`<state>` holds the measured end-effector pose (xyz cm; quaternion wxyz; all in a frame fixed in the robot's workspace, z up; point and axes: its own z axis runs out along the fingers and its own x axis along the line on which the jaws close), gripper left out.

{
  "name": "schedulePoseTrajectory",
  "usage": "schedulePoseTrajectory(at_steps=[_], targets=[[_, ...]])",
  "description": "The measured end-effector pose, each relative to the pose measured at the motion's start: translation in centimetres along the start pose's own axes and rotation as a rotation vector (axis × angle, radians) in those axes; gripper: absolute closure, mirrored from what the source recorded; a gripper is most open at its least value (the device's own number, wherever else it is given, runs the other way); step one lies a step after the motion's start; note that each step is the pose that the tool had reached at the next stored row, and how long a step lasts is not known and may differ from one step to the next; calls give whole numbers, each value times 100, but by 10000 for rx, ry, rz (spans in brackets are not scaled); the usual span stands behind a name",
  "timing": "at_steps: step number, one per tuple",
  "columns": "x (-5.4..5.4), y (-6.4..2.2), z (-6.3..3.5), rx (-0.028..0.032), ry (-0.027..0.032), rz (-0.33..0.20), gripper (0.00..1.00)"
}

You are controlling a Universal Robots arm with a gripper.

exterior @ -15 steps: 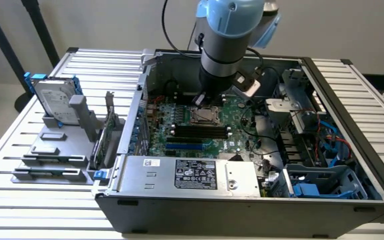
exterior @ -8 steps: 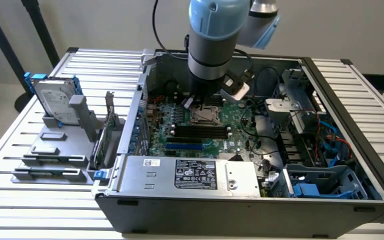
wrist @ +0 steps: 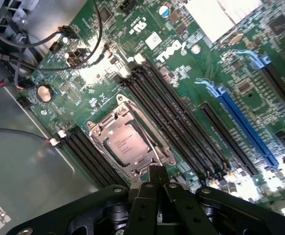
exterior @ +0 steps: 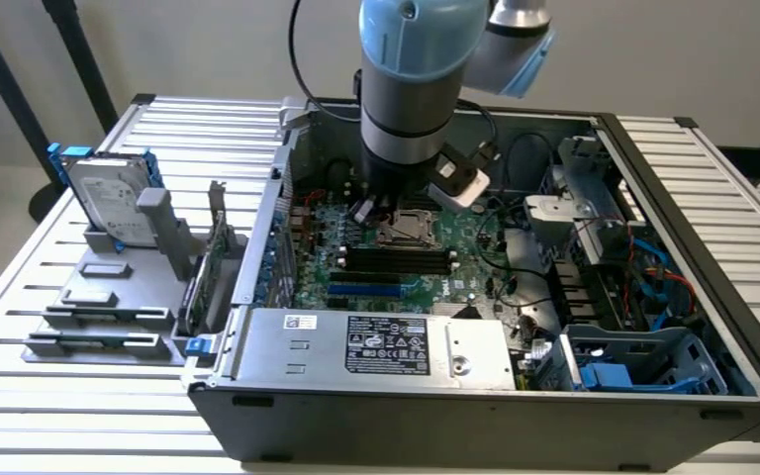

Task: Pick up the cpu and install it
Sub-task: 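Install the first cpu locking lever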

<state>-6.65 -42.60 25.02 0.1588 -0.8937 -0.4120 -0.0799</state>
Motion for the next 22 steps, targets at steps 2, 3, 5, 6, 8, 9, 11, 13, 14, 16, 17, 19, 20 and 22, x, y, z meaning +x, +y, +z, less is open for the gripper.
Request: schedulePoseTrajectory(at_steps=[2, 3, 5, 6, 8, 9, 11, 13, 14, 16, 17, 19, 20, 22], targets=[[-49, 18, -24, -1, -2, 1, 89], [-69, 14, -29, -1, -2, 2, 89], [-92, -5, -27, 1, 4, 0, 89], [-100, -14, -24, 6, 8, -1, 89], [-113, -26, -16, 10, 12, 0, 89], [-119, -32, -9, 10, 15, 0, 89], [-120, -40, 7, 16, 20, 0, 89], [-118, -43, 24, 24, 30, -1, 89], [-117, -45, 32, 27, 34, -1, 89], [-117, -46, 51, 27, 41, -2, 89], [-117, -46, 60, 26, 43, -3, 89], [-117, -47, 79, 24, 46, -4, 89], [-117, -48, 90, 23, 50, -5, 89], [-120, -50, 114, 16, 55, -8, 89]])
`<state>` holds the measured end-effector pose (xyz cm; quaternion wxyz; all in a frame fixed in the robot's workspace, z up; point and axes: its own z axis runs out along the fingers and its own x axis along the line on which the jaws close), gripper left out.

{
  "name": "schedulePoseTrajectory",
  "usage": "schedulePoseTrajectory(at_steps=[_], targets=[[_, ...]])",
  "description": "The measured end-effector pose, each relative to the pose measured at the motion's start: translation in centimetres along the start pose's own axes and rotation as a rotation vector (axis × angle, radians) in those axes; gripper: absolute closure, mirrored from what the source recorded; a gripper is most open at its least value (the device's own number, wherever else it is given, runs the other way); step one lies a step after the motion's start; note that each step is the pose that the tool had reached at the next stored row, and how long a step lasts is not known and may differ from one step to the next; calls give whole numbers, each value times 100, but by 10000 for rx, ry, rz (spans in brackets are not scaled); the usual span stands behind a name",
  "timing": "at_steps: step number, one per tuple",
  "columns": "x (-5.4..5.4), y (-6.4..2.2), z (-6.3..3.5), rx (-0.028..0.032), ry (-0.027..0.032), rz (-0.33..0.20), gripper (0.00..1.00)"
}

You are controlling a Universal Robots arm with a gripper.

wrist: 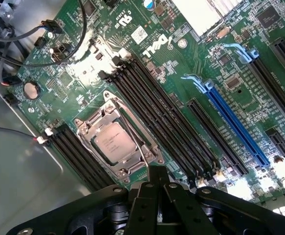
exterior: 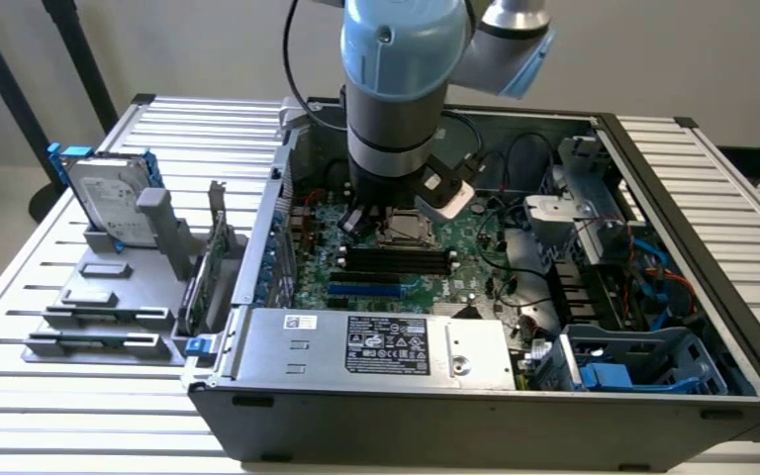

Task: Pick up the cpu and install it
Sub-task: 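Install the first cpu locking lever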

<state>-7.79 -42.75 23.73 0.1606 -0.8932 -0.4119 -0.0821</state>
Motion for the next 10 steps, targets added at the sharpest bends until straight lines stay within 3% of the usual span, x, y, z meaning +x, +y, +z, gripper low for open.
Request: schedulePoseTrajectory(at_steps=[10], targets=[[-86, -50, 163, -60, 50, -30, 89]])
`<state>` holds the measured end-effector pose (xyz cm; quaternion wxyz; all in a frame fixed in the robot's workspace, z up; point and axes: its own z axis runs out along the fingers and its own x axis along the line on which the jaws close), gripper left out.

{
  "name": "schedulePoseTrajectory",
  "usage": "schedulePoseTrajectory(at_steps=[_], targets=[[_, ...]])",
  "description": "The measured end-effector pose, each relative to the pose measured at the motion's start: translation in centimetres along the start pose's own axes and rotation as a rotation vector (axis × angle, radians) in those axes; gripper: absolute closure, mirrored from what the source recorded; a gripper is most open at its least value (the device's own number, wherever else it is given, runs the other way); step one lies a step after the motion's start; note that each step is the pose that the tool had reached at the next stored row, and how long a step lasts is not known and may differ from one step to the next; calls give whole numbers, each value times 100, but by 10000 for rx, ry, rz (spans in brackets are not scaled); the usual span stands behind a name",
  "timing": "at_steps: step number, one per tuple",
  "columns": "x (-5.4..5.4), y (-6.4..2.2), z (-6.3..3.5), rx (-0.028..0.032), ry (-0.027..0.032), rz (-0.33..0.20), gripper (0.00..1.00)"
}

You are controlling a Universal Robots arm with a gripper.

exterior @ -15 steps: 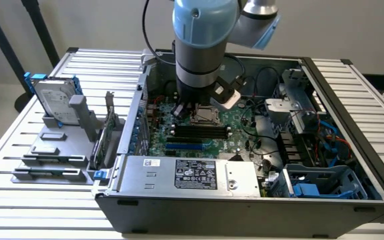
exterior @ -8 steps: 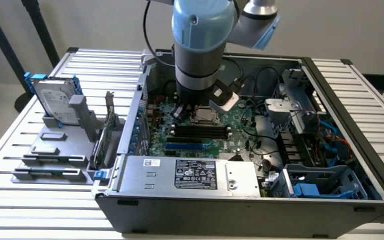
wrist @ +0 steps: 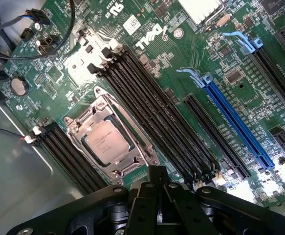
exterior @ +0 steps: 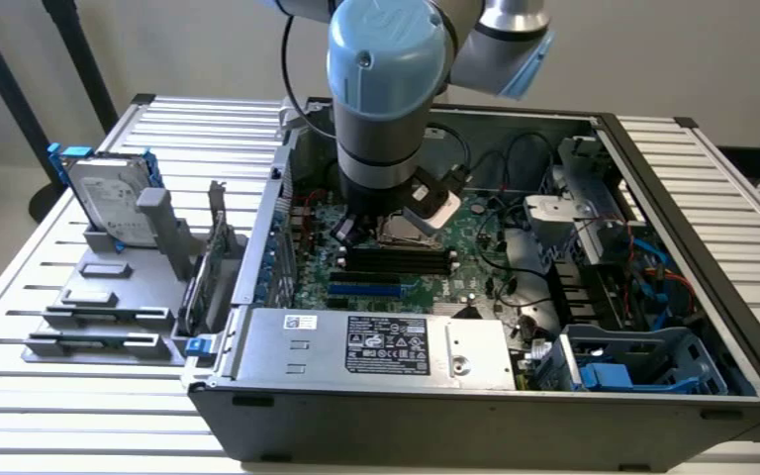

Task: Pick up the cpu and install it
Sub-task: 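Install the first cpu locking lever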

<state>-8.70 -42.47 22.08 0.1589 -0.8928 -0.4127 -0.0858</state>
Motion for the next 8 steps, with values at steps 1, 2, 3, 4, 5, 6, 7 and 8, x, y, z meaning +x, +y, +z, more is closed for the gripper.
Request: schedulePoseTrajectory(at_steps=[1, 2, 3, 4, 5, 6, 7, 8], targets=[[-6, -1, 16, -8, 7, -4, 89], [-11, -2, 34, -16, 17, -8, 89], [-13, -2, 47, -23, 23, -11, 89], [-15, -4, 60, -31, 28, -15, 89], [-16, -7, 73, -36, 32, -18, 89], [-15, -11, 84, -42, 36, -21, 89], [-14, -15, 94, -46, 39, -23, 89], [-13, -19, 104, -50, 43, -25, 89]])
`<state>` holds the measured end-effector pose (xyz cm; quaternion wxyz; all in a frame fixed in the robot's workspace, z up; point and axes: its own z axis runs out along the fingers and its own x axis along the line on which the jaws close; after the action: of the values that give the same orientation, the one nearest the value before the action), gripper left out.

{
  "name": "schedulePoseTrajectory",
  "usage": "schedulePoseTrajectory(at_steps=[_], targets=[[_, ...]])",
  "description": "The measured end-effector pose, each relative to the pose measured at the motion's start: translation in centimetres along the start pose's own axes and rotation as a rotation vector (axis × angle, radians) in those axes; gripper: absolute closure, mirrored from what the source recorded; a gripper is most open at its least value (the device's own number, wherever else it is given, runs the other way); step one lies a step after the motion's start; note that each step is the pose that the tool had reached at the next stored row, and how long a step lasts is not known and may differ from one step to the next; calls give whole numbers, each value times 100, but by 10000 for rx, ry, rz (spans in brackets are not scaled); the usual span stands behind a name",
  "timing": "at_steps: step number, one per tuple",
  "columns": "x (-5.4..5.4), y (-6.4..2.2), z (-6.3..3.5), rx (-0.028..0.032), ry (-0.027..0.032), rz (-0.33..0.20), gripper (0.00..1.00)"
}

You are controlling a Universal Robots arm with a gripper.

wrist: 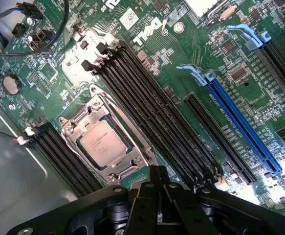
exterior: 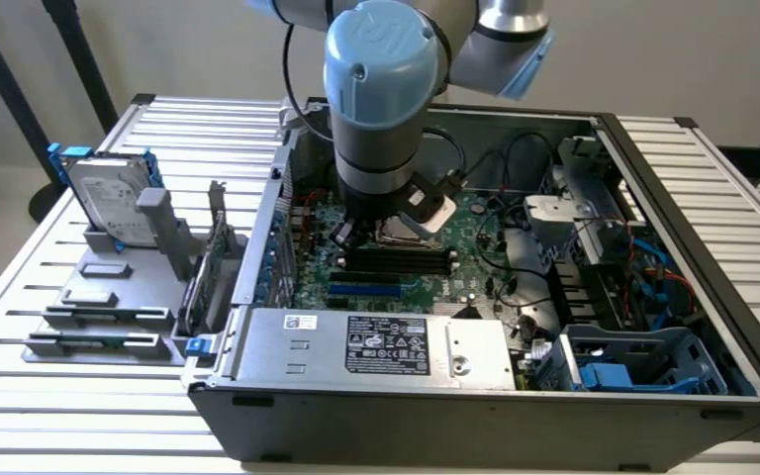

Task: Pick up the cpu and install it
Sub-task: 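Install the first cpu locking lever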

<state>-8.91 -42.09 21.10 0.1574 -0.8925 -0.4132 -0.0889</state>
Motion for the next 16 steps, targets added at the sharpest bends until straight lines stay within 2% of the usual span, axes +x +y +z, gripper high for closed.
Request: schedulePoseTrajectory(at_steps=[10, 16], targets=[[20, -39, 88, -36, 35, -19, 89], [23, -55, 123, -102, 52, -43, 89]])
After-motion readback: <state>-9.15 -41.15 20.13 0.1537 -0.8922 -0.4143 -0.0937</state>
